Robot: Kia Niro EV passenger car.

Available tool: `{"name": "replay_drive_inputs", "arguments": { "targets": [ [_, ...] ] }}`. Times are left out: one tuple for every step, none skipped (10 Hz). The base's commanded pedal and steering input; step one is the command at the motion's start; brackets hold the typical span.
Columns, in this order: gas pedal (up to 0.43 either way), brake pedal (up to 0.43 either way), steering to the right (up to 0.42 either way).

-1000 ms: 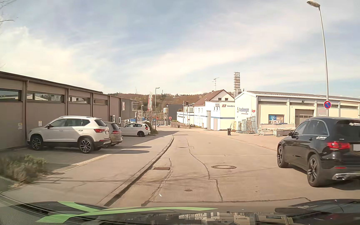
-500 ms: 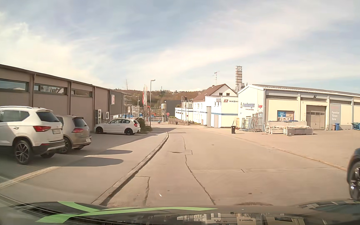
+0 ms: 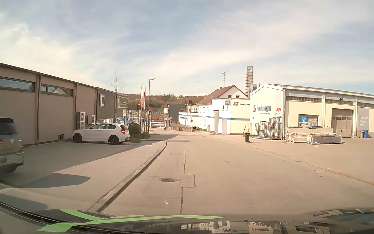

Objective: Follow the waypoints while adhering to traffic rules and regulations

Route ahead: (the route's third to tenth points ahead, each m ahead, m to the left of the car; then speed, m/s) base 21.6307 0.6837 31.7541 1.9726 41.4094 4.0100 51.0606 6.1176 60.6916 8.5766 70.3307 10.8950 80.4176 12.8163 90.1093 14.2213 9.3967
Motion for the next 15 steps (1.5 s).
{"name": "replay_drive_inputs", "arguments": {
  "targets": [
    [0.039, 0.000, 0.009],
    [0.039, 0.000, 0.008],
    [0.039, 0.000, 0.008],
    [0.039, 0.000, 0.005],
    [0.039, 0.000, -0.002],
    [0.039, 0.000, -0.006],
    [0.028, 0.000, -0.007],
    [0.020, 0.000, -0.011],
    [0.000, 0.000, -0.014],
    [0.000, 0.000, -0.015],
    [0.000, 0.000, -0.014],
    [0.000, 0.000, -0.014],
    [0.000, 0.000, -0.014],
    [0.000, 0.000, -0.014],
    [0.000, 0.000, -0.014]
  ]
}}
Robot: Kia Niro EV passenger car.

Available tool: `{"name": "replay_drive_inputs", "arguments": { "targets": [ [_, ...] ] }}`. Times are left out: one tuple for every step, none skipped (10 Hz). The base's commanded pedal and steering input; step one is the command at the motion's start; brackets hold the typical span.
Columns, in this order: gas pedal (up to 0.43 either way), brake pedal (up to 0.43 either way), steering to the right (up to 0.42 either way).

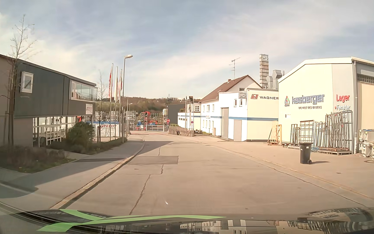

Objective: Follow the waypoints while adhering to traffic rules and regulations

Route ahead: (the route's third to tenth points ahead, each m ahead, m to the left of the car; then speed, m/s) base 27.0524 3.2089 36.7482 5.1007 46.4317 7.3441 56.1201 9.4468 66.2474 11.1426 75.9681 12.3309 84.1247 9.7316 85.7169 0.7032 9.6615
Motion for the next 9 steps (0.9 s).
{"name": "replay_drive_inputs", "arguments": {
  "targets": [
    [0.000, 0.000, -0.014],
    [0.000, 0.000, -0.015],
    [0.000, 0.000, -0.015],
    [0.000, 0.000, -0.016],
    [0.000, 0.000, -0.020],
    [0.000, 0.000, -0.025],
    [0.000, 0.000, -0.030],
    [0.000, 0.000, -0.033],
    [0.000, 0.000, -0.033]
  ]
}}
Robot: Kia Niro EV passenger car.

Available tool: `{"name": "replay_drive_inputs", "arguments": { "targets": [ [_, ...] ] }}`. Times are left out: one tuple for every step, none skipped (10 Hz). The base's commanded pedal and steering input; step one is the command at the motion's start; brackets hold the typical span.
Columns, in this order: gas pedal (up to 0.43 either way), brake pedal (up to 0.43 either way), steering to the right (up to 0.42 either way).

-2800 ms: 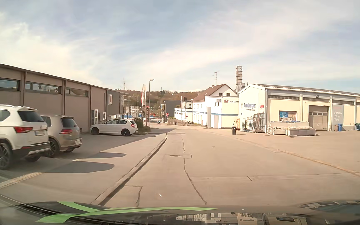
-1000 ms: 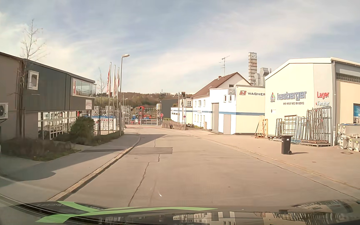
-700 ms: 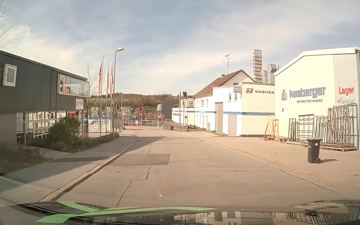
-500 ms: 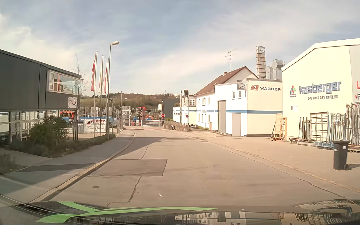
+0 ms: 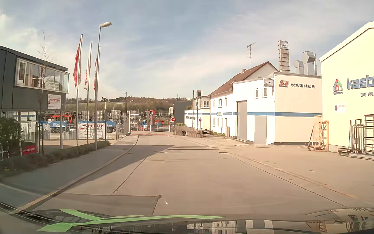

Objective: Follow the waypoints while adhering to traffic rules and regulations

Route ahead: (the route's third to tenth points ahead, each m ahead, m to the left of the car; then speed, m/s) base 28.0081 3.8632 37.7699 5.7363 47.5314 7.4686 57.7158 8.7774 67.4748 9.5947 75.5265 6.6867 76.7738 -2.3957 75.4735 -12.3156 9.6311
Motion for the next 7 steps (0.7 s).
{"name": "replay_drive_inputs", "arguments": {
  "targets": [
    [0.000, 0.000, -0.030],
    [0.000, 0.000, -0.027],
    [0.000, 0.000, -0.025],
    [0.000, 0.000, -0.025],
    [0.000, 0.000, -0.026],
    [0.000, 0.000, -0.026],
    [0.000, 0.000, -0.026]
  ]
}}
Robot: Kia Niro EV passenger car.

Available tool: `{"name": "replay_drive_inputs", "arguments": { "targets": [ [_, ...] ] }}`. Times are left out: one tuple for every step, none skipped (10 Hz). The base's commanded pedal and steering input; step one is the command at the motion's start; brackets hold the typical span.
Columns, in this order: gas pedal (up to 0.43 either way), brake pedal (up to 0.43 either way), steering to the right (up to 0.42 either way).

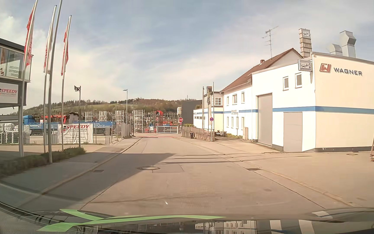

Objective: Follow the waypoints while adhering to traffic rules and regulations

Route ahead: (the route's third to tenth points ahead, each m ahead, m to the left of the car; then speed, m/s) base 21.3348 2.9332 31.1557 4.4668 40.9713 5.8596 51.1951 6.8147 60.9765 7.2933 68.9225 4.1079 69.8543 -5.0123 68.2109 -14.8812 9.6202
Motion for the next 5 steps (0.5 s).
{"name": "replay_drive_inputs", "arguments": {
  "targets": [
    [0.000, 0.000, -0.028],
    [0.000, 0.006, -0.029],
    [0.000, 0.024, -0.029],
    [0.000, 0.030, -0.028],
    [0.000, 0.049, -0.029]
  ]
}}
